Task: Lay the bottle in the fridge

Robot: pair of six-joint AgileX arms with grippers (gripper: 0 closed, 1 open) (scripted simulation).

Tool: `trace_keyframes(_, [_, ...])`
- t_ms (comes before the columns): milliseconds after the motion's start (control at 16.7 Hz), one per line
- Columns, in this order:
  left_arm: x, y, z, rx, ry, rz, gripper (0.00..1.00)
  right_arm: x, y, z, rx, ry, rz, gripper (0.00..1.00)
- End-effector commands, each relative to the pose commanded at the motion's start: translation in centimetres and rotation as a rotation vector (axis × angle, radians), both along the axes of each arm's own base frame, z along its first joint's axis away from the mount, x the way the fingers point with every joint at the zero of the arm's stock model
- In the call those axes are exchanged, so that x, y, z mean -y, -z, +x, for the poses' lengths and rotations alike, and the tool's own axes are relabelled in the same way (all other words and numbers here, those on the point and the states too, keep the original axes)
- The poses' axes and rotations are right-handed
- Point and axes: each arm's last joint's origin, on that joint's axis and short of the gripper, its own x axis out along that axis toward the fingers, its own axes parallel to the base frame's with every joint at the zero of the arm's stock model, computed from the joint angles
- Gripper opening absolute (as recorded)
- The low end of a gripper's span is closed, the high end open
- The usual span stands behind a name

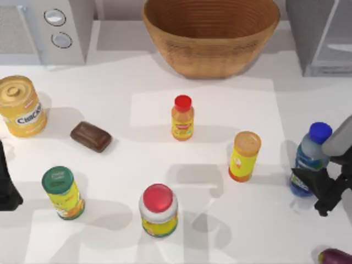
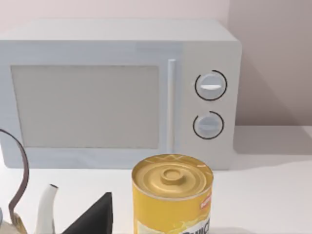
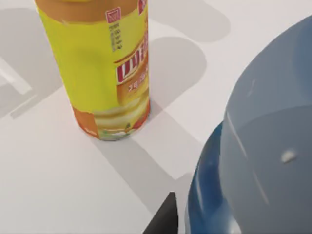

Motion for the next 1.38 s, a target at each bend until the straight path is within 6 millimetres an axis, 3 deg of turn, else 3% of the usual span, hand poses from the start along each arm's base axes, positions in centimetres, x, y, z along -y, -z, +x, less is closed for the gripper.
trace_keyframes(360, [0.0, 0.0, 0.0, 0.0, 0.0, 0.0, 1.0, 1.1, -0.4, 0.5, -0.006, -0.014, -0.005, 0.01])
trace_keyframes(660, [0.0, 0.0, 0.0, 0.0, 0.0, 0.0, 1.0, 5.1, -2.1, 1.1, -0.027, -0.031, -0.008, 0.01])
trace_keyframes(1020, [0.0, 0.0, 0.0, 0.0, 0.0, 0.0, 1.0, 9.7, -4.9, 0.1, -0.003, -0.002, 0.0, 0.01])
trace_keyframes(1380, [0.0, 0.0, 0.0, 0.0, 0.0, 0.0, 1.0, 9.9, -4.9, -0.1, -0.006, 0.0, 0.002, 0.01])
